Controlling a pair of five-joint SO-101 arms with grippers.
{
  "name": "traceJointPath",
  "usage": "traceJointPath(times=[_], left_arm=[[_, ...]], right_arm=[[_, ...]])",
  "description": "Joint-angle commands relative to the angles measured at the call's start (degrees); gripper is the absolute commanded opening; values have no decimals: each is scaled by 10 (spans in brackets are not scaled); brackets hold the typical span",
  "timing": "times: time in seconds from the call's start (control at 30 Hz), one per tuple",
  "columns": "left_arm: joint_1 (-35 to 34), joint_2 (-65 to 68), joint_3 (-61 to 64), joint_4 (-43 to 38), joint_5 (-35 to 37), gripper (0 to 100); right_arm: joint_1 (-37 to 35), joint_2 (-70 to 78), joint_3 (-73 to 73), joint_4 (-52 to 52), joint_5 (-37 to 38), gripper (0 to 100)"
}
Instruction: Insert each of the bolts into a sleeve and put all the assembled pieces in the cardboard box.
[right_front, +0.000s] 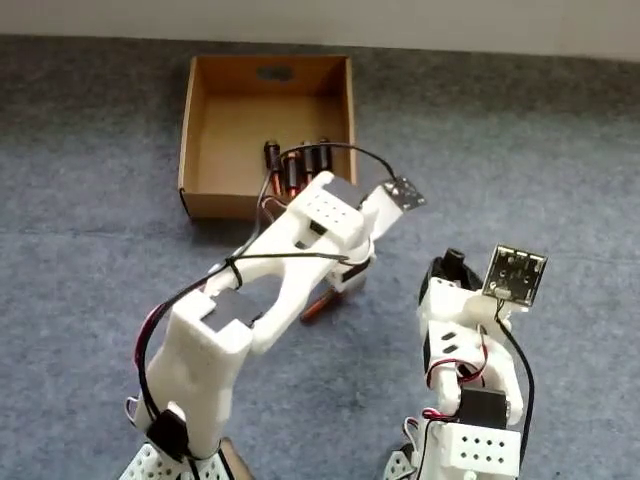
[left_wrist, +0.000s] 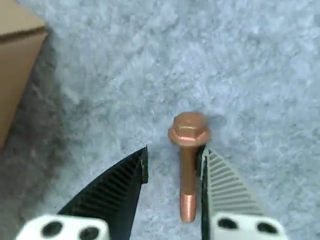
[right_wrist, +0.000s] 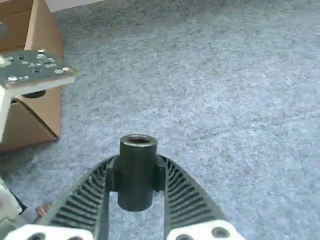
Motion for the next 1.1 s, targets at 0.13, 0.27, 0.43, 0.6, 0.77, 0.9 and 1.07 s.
traceJointPath(times=[0.13,0.27,0.43,0.6,0.77,0.9,1.07], left_arm=[[4,42,-70,-1,40,181],[4,67,-71,3,40,179],[4,85,-70,4,40,36],[10,84,-70,4,40,8],[5,73,-74,11,40,8],[-22,-7,-69,38,40,8],[-56,-136,-56,92,83,8]], right_arm=[[7,-9,-6,-8,-4,5],[7,-9,-6,-8,-4,5],[6,-9,-6,-8,-4,5],[6,-9,-6,-8,-4,5],[7,-12,-6,-8,-4,5],[7,-12,-5,-8,-4,5],[5,-14,-5,-8,-5,5]])
